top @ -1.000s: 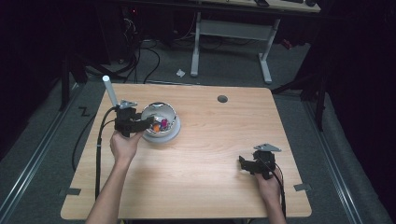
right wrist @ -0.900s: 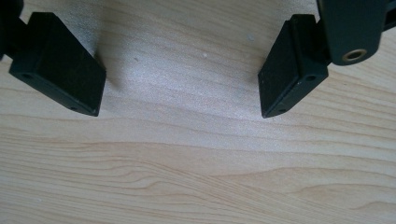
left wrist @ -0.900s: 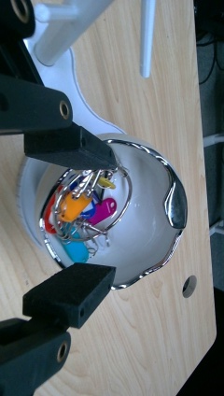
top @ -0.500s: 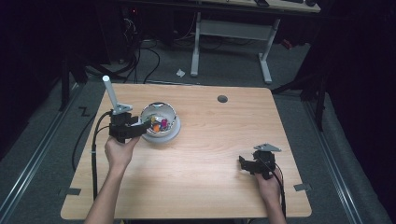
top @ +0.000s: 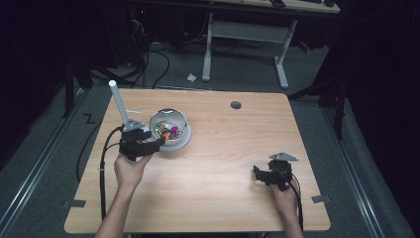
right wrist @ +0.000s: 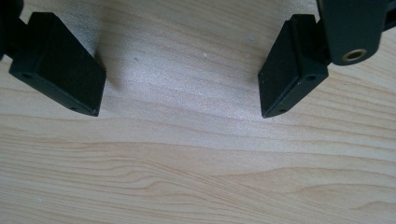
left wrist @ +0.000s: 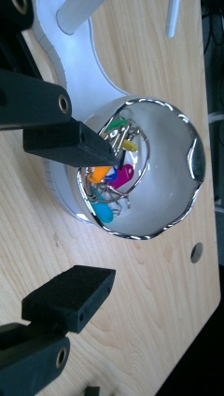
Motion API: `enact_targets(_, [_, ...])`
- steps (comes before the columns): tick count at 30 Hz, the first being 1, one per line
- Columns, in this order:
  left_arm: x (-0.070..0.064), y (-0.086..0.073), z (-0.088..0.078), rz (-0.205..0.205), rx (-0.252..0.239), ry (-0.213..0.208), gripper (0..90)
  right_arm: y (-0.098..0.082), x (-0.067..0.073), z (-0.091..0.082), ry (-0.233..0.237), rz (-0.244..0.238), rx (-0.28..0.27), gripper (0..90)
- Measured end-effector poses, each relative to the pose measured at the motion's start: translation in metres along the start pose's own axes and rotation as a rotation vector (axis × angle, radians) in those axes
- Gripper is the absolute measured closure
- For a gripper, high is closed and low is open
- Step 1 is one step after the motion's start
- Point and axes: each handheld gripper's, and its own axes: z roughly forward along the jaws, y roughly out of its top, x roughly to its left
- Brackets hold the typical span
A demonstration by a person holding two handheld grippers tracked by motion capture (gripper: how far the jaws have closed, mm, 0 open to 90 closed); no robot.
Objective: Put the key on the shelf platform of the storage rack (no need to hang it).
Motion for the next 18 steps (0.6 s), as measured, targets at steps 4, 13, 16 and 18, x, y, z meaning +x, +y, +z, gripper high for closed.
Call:
enact_targets(4, [-0.002, -0.003, 0.0, -0.002, 0.003, -0.009, 39.0, 0.0, 0.0, 0.0, 0.0, -0.002, 0.0, 15.2])
enact_targets(13, [-0.01, -0.012, 0.0, -0.002, 0.0, -0.031, 38.9, 0.0, 0.0, 0.0, -0.001, -0.001, -0.001, 15.2])
enact_targets(16, [-0.012, -0.015, 0.002, 0.01, 0.019, -0.047, 37.4, 0.0, 0.0, 0.0, -0.001, -0.002, 0.0, 15.2])
enact_targets(18, [-0.014, -0.018, 0.003, 0.011, 0.023, -0.055, 37.4, 0.0, 0.0, 0.0, -0.001, -0.001, -0.001, 15.2])
